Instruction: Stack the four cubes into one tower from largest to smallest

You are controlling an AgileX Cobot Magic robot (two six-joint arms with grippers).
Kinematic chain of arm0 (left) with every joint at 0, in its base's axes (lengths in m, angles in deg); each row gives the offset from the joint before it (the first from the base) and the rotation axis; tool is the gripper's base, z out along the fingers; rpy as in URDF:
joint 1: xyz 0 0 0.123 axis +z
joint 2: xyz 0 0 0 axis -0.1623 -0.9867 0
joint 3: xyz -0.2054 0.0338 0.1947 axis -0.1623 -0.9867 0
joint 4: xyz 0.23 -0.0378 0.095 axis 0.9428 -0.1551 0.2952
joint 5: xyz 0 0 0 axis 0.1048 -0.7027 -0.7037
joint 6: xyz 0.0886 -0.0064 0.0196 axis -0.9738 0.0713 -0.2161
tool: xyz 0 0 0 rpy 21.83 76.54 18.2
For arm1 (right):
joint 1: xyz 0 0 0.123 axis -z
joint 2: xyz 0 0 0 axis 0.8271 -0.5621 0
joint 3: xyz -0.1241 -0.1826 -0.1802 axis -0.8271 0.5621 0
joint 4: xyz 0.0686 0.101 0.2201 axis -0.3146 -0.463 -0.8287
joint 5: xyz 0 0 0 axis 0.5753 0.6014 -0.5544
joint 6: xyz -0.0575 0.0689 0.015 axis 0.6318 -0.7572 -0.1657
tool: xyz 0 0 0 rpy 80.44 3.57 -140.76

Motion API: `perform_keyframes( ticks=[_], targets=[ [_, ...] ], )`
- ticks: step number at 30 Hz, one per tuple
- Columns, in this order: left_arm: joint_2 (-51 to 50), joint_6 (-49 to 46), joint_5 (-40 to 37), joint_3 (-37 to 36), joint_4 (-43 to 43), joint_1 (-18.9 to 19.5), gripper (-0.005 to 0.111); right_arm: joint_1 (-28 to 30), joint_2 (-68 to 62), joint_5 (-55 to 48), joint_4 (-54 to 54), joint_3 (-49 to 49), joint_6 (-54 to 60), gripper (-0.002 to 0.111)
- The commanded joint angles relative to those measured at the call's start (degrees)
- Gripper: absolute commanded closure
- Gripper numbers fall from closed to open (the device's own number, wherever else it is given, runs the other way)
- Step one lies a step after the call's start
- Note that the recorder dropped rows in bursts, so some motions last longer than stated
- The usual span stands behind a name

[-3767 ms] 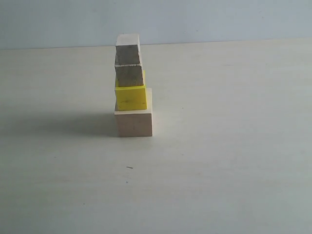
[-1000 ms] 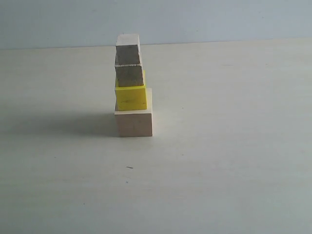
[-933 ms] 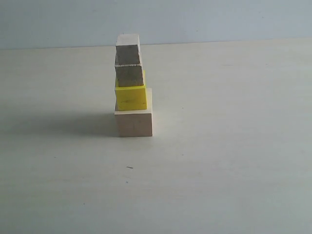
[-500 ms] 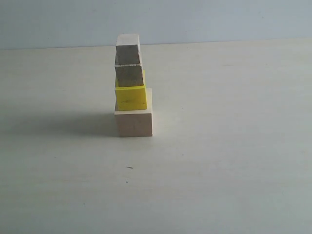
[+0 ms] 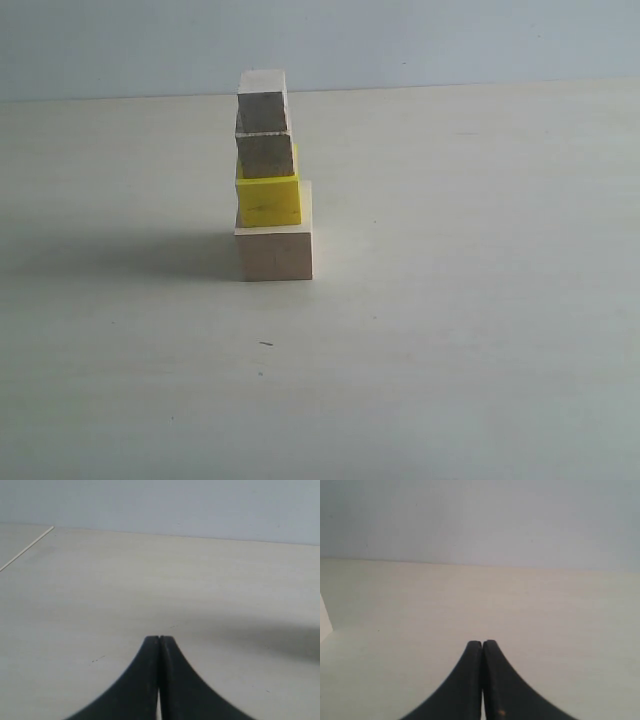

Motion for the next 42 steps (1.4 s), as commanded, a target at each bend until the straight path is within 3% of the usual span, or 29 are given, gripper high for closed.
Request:
perform_keyframes(
  ticks=[1,42],
  targets=[
    [0.3,0.0,0.3,-0.2,0.1,-0.4,0.107,0.4,0.5,-1.6,0.1,0.2,0.0,0.108],
    [0.3,0.0,0.3,-0.2,0.1,-0.4,0.107,0.4,0.5,-2.3,-1.4,0.2,-1.0,0.108]
  ],
)
